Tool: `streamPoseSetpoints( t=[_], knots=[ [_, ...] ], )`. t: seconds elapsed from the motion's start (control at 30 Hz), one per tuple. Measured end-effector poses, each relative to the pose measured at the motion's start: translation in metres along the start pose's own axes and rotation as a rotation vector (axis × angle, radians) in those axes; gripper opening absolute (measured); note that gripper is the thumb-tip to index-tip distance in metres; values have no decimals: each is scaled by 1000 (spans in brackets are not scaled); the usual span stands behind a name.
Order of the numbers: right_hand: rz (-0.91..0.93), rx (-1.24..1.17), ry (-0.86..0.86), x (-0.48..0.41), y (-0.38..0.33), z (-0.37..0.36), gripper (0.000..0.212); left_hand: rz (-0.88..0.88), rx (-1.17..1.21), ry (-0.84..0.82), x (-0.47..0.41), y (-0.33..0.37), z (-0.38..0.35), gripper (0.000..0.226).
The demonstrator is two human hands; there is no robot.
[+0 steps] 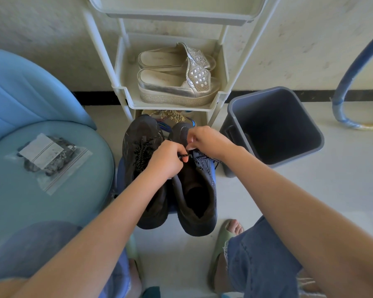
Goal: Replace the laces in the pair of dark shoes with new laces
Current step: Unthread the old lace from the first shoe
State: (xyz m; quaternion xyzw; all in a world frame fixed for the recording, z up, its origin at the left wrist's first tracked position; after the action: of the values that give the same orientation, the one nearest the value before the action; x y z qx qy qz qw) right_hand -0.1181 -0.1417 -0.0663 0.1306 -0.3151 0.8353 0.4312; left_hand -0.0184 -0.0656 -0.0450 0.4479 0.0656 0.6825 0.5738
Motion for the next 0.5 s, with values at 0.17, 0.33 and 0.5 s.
streamPoseSetpoints(
  t=[0.17, 0.33, 0.5],
  knots=[
    [16, -278, -187, 16, 7, 3, 23, 16, -79, -36, -1, -1, 2, 28],
    [-168, -395, 233, 23, 37, 33, 12, 18, -149, -71, 2, 2, 0, 28],
    [-525, -1033, 625, 52, 84, 53, 29, 29, -164, -78, 3, -1, 0, 25]
  ],
)
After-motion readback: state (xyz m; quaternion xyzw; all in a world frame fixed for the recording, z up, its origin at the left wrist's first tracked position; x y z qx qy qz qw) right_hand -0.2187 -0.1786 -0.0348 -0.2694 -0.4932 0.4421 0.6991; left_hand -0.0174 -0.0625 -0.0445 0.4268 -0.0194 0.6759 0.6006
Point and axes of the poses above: each hand's wrist, its own x-axis away from the middle knuckle, its own z-axis out of the back of the hand, y = z × x, the point moved 6 cm from there along -x, towards the middle knuckle, and after that the axes turned 9 degrees about -y, right-handed, at the moved point
